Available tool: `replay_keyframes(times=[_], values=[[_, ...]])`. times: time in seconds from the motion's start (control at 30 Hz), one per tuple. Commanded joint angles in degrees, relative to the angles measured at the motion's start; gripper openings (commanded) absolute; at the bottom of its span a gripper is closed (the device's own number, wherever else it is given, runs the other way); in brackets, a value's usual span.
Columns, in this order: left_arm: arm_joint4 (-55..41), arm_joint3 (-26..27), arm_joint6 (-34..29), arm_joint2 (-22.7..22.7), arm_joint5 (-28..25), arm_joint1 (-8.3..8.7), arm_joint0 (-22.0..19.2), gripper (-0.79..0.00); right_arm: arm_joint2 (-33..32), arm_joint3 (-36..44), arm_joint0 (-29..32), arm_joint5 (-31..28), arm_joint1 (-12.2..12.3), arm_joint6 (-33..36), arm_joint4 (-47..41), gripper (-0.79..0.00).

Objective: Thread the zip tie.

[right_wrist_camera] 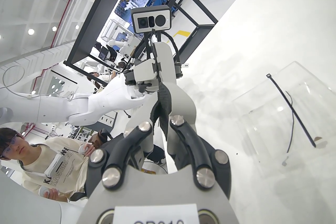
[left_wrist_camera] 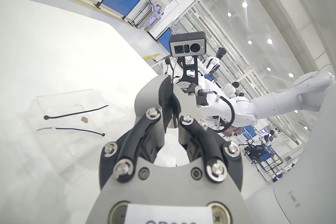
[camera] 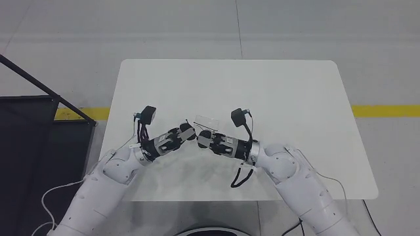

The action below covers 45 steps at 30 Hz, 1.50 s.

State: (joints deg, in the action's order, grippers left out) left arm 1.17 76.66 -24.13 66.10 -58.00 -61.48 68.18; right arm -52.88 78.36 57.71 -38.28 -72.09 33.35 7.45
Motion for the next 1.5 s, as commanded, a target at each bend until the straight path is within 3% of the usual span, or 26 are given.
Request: replay_keyframes(times=[0.0, 0.13, 0.3, 0.47, 0.73, 1.07, 1.13, 1.27, 1.47], values=[[0.2, 0.0, 0.1, 0.2, 0.0, 0.02, 0.0, -0.785, -0.3, 0.0, 0.1, -0.1, 0.1, -0.2, 0.1, -0.240], [0.7, 0.1, 0.4, 0.9, 0.0, 0.14, 0.1, -0.785, -1.3, 0.7, 0.4, 0.2, 0.3, -0.7, 0.9, -0.092], [1.5, -0.2, 1.1, 2.5, 0.0, 0.43, 0.6, -0.785, -2.5, 3.1, 1.1, 1.8, 0.6, -1.4, 3.7, 0.000], [2.1, 0.1, 2.7, 5.5, 0.0, 0.93, 1.8, -0.785, -3.7, 6.5, 2.3, 3.6, 1.1, -2.3, 9.7, 0.000], [1.0, 0.5, 3.4, 12.8, 0.0, 2.52, 6.1, -0.785, -3.7, 6.5, 2.3, 3.6, 1.1, -2.3, 9.7, 0.000], [0.8, 0.7, 3.3, 13.0, 0.0, 2.58, 6.3, -0.785, -3.6, 7.8, 2.4, 4.5, 1.1, -3.2, 11.5, 0.000], [1.2, 0.8, 3.3, 12.9, 0.9, 2.56, 6.4, -0.785, -2.9, 10.4, 2.5, 8.0, 1.0, -4.0, 16.7, 0.000], [3.0, 1.1, 5.4, 12.5, 3.9, 2.22, 6.4, -0.785, 0.5, 16.5, 1.8, 24.1, 0.3, -4.0, 30.0, 0.000], [2.5, -0.9, 7.9, 14.5, 3.8, 2.26, 6.9, -0.785, 8.9, 18.1, -3.6, 40.6, -2.1, 2.3, 42.4, 0.000]])
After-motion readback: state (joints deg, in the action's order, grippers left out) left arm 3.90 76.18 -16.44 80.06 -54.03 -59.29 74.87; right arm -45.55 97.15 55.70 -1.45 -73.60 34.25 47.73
